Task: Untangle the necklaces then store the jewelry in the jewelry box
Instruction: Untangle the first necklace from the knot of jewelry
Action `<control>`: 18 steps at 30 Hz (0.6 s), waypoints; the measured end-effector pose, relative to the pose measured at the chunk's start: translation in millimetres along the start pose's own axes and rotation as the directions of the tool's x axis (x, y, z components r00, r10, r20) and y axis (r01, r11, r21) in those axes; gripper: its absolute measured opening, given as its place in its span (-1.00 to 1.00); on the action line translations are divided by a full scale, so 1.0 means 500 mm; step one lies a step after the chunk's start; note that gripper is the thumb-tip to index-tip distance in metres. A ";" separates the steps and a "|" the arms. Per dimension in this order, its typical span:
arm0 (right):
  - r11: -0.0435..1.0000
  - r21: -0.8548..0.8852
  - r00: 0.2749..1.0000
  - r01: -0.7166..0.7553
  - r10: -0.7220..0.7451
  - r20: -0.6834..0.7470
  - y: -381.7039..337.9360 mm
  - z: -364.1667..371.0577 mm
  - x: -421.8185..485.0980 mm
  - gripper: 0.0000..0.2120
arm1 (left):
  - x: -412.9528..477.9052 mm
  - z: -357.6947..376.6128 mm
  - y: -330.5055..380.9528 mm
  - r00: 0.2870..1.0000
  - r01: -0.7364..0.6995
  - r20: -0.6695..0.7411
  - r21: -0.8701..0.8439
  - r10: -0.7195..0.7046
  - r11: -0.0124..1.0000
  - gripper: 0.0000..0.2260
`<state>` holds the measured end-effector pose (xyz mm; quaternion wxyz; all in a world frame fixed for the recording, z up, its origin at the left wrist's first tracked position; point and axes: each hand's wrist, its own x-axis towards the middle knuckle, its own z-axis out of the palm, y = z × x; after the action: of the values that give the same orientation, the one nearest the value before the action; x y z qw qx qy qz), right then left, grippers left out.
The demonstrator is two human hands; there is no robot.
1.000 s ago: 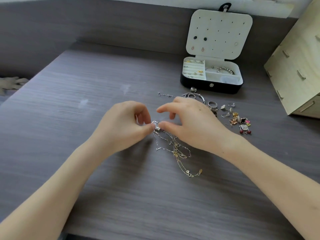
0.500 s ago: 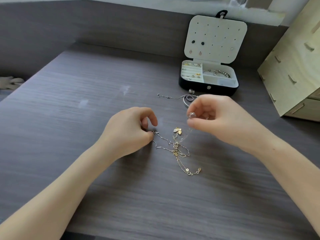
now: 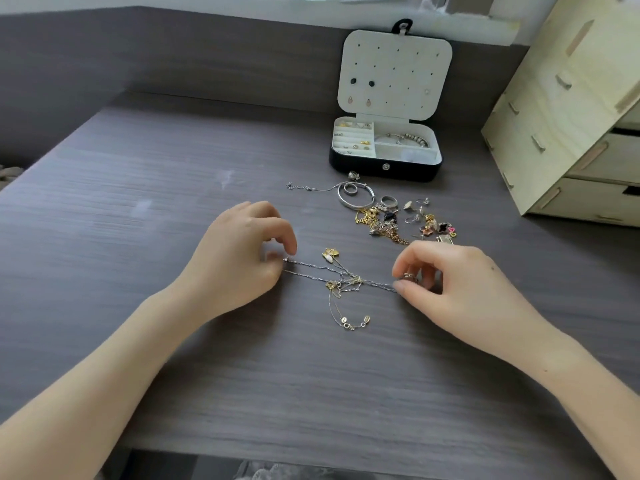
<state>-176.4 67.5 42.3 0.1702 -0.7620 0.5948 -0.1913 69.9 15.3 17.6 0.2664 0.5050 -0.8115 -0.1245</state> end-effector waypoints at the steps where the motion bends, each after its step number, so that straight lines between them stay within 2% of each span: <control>1: 1.000 -0.023 1.000 0.013 -0.013 -0.007 0.000 0.000 -0.001 -0.87 | -0.002 0.002 0.004 0.998 -0.066 -0.007 0.013 0.066 0.998 -0.77; 5: 0.994 -0.091 0.998 0.066 -0.066 0.004 0.001 0.001 -0.005 -0.82 | -0.007 0.022 0.024 0.948 -0.311 0.071 -0.006 0.311 0.950 -0.61; 7: 0.989 -0.126 0.996 0.082 -0.078 0.032 0.003 0.000 -0.007 -0.82 | -0.008 0.034 0.024 0.918 -0.379 0.125 0.001 0.376 0.925 -0.55; 10: 0.985 -0.149 0.996 0.082 -0.077 0.043 -0.003 -0.002 0.004 -0.86 | -0.010 0.039 0.014 0.919 -0.369 0.149 -0.004 0.366 0.929 -0.52; 14: 0.983 -0.130 0.990 0.133 -0.139 -0.038 -0.035 0.007 0.055 -0.79 | -0.009 0.035 0.008 0.920 -0.363 0.145 -0.036 0.364 0.931 -0.51; 18: 0.970 -0.165 0.983 0.176 -0.164 0.085 -0.058 0.042 0.113 -0.75 | -0.009 0.029 0.006 0.915 -0.364 0.165 -0.055 0.368 0.930 -0.54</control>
<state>-129.1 20.1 43.1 0.1079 -0.8282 0.5353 -0.1258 61.0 19.6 5.5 0.2196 0.3284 -0.9101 -0.1253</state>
